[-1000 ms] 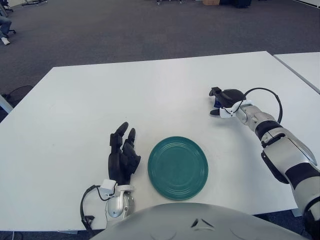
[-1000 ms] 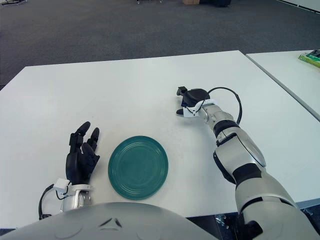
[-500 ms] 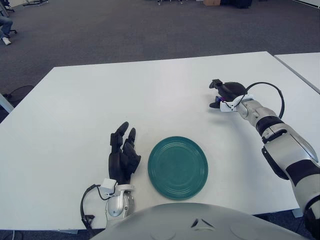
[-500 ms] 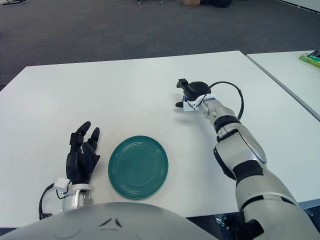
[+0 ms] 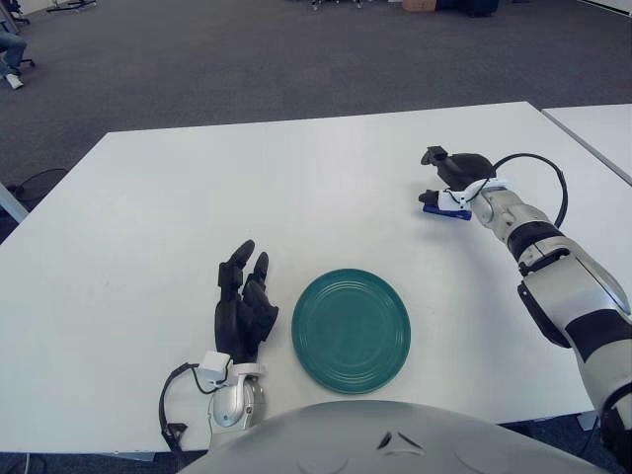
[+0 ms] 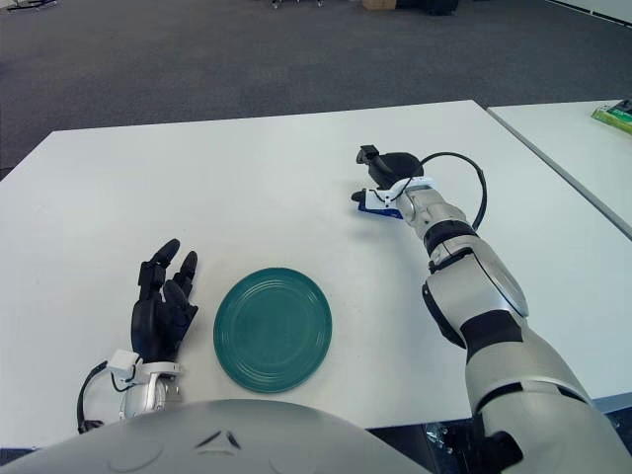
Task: Put the gum into the plate.
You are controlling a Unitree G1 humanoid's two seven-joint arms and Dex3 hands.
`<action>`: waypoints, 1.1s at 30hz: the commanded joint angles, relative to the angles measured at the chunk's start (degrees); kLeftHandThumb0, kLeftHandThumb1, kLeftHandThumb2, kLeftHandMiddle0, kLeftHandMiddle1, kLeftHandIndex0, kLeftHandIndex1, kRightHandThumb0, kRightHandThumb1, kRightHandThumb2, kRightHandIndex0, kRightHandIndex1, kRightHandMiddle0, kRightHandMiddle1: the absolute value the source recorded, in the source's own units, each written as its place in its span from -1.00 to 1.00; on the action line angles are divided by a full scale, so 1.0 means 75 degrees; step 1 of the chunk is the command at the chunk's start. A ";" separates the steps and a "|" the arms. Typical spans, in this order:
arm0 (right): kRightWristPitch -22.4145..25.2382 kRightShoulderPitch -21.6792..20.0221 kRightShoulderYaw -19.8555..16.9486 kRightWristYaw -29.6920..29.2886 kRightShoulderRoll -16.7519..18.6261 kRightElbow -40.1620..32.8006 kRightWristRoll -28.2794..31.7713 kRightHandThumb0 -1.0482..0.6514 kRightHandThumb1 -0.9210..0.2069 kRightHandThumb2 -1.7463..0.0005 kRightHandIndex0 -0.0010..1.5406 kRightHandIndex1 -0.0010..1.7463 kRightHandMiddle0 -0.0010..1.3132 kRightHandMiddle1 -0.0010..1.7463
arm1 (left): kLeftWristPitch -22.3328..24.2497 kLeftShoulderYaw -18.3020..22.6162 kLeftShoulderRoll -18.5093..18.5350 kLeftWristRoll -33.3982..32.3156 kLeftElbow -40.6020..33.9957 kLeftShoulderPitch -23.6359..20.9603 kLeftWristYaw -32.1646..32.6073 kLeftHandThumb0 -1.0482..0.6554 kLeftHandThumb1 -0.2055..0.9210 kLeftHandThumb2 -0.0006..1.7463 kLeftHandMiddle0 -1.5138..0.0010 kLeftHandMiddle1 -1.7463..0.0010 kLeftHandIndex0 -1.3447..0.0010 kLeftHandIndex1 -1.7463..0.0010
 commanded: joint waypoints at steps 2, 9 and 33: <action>0.0143 -0.0247 0.0019 0.0173 -0.0014 0.0073 0.0043 -0.63 -1.00 0.39 -0.31 -0.95 -1.00 0.10 | 0.0224 0.0076 -0.0279 -0.0059 0.0541 -0.0532 -0.0015 -0.77 1.00 -0.01 0.32 0.96 0.86 -0.06; 0.0449 -0.0144 0.0126 0.0324 0.0079 0.0255 -0.0017 -0.62 -1.00 0.38 -0.36 -0.98 -1.00 0.01 | 0.0202 0.0088 -0.0270 -0.0034 0.0517 -0.0508 0.0011 -0.77 1.00 -0.01 0.33 0.97 0.86 -0.07; 0.0826 0.0436 0.0389 0.0601 0.0212 0.0396 0.0003 -0.59 -1.00 0.51 -0.32 -0.97 -1.00 -0.04 | 0.0254 0.0026 -0.0275 -0.0156 0.0281 -0.0267 -0.0115 -0.75 1.00 -0.03 0.33 0.98 0.87 -0.07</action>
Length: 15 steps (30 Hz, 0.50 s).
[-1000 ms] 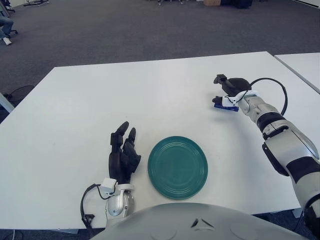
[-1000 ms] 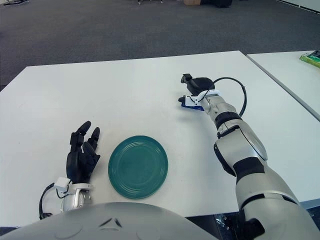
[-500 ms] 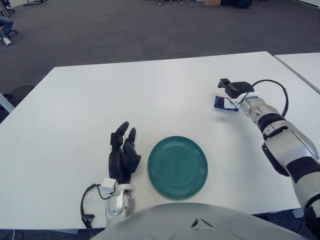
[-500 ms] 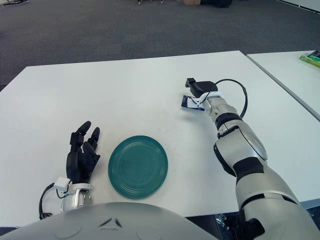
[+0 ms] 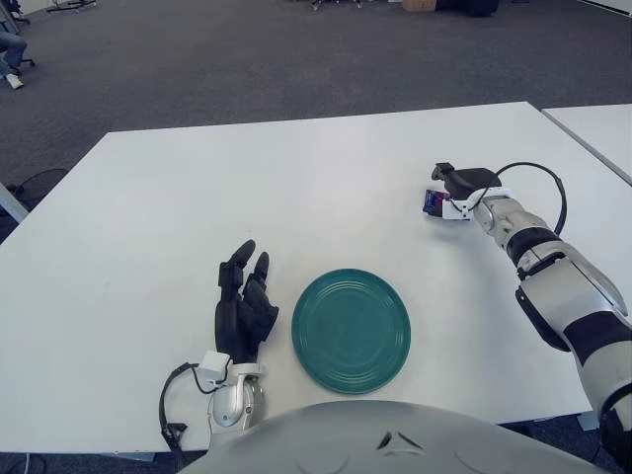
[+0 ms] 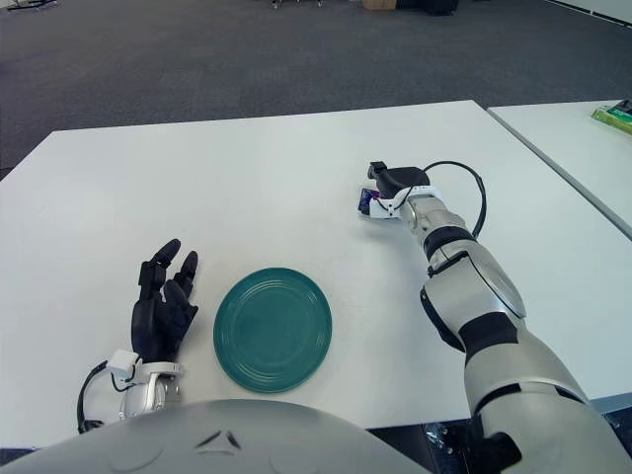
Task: Put the gum into the plate.
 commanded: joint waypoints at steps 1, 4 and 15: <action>0.0030 0.0124 0.0036 0.0052 0.0090 0.0038 0.0011 -0.59 -1.00 0.51 -0.32 -0.97 -1.00 -0.04 | 0.0225 0.0035 -0.0282 -0.0102 0.0323 -0.0281 -0.0014 -0.75 1.00 -0.03 0.33 0.98 0.87 -0.07; 0.0033 0.0265 0.0116 0.0058 0.0123 0.0037 -0.0051 -0.59 -1.00 0.53 -0.32 -0.97 -1.00 -0.03 | 0.0254 0.0029 -0.0302 -0.0094 0.0300 -0.0279 0.0011 -0.74 1.00 -0.04 0.33 0.98 0.85 -0.07; 0.0310 0.0831 0.0460 -0.0002 0.0210 0.0202 -0.0245 -0.56 -1.00 0.55 -0.32 -0.98 -1.00 -0.08 | 0.0302 0.0030 -0.0314 -0.0074 0.0320 -0.0315 0.0033 -0.75 1.00 -0.03 0.33 0.98 0.84 -0.07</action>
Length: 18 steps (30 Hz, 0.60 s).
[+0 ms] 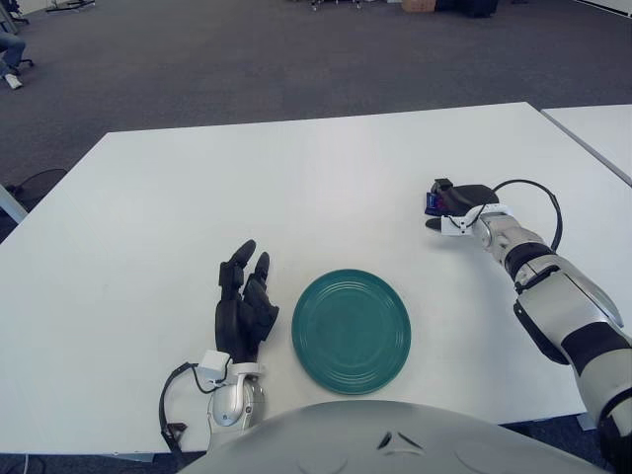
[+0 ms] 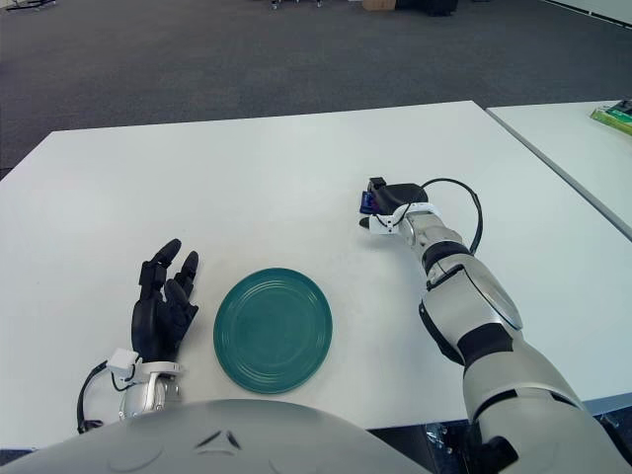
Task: Put the gum into the plate.
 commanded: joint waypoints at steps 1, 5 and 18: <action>0.0187 0.0484 0.0254 0.0190 0.0136 0.0175 -0.0238 -0.56 -1.00 0.55 -0.31 -0.98 -1.00 -0.08 | 0.0200 0.0050 -0.0317 -0.0070 0.0363 -0.0324 0.0041 -0.75 1.00 -0.03 0.33 0.98 0.84 -0.07; 0.0303 0.0641 0.0474 0.0121 0.0124 0.0214 -0.0400 -0.55 -1.00 0.55 -0.29 -0.96 -1.00 -0.09 | 0.0198 0.0052 -0.0324 -0.0061 0.0386 -0.0343 0.0052 -0.75 1.00 -0.03 0.34 0.98 0.84 -0.07; 0.0566 0.1139 0.1607 -0.0419 -0.0235 0.0371 -0.1267 -0.58 -1.00 0.41 -0.30 0.46 -0.85 0.56 | 0.0149 0.0011 -0.0375 -0.0015 0.0480 -0.0435 0.0095 -0.75 1.00 -0.03 0.32 0.98 0.83 -0.07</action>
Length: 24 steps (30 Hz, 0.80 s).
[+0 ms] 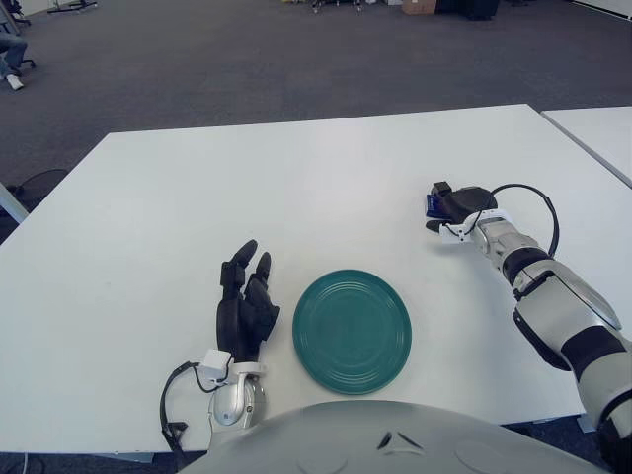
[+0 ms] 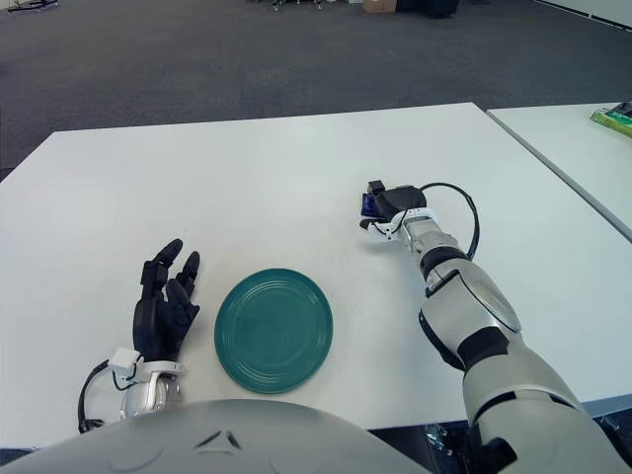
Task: Put the gum into the plate.
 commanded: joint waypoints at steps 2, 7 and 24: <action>0.0186 0.1030 0.0731 0.0142 -0.0114 0.0399 -0.0774 -0.57 -1.00 0.38 -0.26 0.73 -0.72 0.75 | 0.0112 0.0054 -0.0394 -0.0044 0.0510 -0.0431 0.0076 -0.75 1.00 -0.03 0.32 0.98 0.83 -0.07; 0.0169 0.1359 0.0739 -0.0181 -0.0085 0.0415 -0.0638 -0.49 -1.00 0.29 -0.11 0.95 -0.39 0.96 | 0.0089 0.0051 -0.0398 -0.0061 0.0611 -0.0488 0.0053 -0.77 1.00 -0.02 0.31 0.97 0.83 -0.07; 0.0258 0.1786 0.0639 -0.0707 0.0006 0.0447 -0.0480 -0.36 -1.00 0.17 0.29 1.00 0.03 1.00 | -0.0013 0.0081 -0.0412 -0.0078 0.0725 -0.0550 0.0101 -0.75 1.00 -0.05 0.31 0.98 0.80 -0.07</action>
